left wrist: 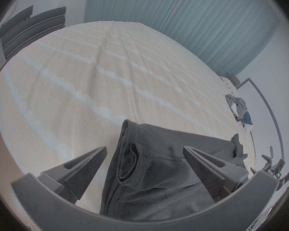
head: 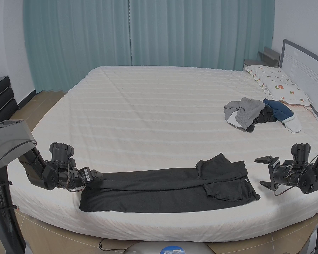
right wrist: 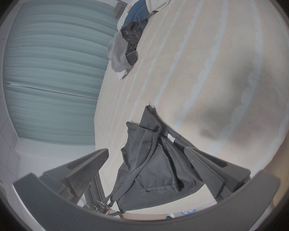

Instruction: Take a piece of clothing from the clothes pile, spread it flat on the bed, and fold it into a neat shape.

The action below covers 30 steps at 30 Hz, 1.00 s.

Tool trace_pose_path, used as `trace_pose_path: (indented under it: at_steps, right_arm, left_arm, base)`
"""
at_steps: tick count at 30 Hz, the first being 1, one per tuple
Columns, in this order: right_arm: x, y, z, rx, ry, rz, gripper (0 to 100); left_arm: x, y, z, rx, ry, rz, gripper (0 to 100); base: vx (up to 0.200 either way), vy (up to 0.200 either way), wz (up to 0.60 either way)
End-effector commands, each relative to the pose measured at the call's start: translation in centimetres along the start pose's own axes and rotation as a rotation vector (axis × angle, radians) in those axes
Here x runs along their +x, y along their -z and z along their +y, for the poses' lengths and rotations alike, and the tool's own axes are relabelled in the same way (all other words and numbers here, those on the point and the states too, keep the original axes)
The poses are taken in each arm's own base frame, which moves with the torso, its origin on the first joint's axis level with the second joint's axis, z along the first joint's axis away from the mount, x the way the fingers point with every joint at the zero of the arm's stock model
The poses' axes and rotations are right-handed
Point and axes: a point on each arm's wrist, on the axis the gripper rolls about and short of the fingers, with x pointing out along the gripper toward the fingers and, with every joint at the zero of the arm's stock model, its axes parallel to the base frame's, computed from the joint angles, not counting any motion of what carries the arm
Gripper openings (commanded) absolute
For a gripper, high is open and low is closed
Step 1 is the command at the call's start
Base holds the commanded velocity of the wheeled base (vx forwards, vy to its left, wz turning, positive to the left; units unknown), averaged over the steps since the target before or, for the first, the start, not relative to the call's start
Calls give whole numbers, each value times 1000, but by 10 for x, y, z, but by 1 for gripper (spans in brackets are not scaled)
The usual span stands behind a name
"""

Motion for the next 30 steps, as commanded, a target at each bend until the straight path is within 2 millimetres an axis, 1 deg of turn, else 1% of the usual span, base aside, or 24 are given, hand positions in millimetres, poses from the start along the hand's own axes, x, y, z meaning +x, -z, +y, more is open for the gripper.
trace_pose_path:
  at_steps: [1,6,11,12,17,26,30]
  right_arm:
    - [2,5,-2,-1,11,19,100]
    - [5,7,-5,-1,15,26,100]
    - [11,13,-10,-12,12,37,100]
    - [11,14,-10,-16,5,35,100]
    - [12,16,-14,-18,-1,34,100]
    - [11,16,-14,-18,-1,35,100]
    - [11,16,-14,-18,-1,35,100]
  left_arm:
    - [11,10,5,9,-17,40,100]
    - [10,13,3,19,-15,49,100]
    - [9,18,-2,33,-10,59,100]
    - [9,18,-3,35,-10,58,0]
    - [9,17,-3,35,-19,52,0]
    - [0,5,-7,27,-1,-21,0]
    - [-3,4,-7,27,-1,-25,0]
  base:
    - [0,0,0]
    - [0,0,0]
    - [0,0,0]
    - [0,0,0]
    - [0,0,0]
    - [0,0,0]
    - [0,0,0]
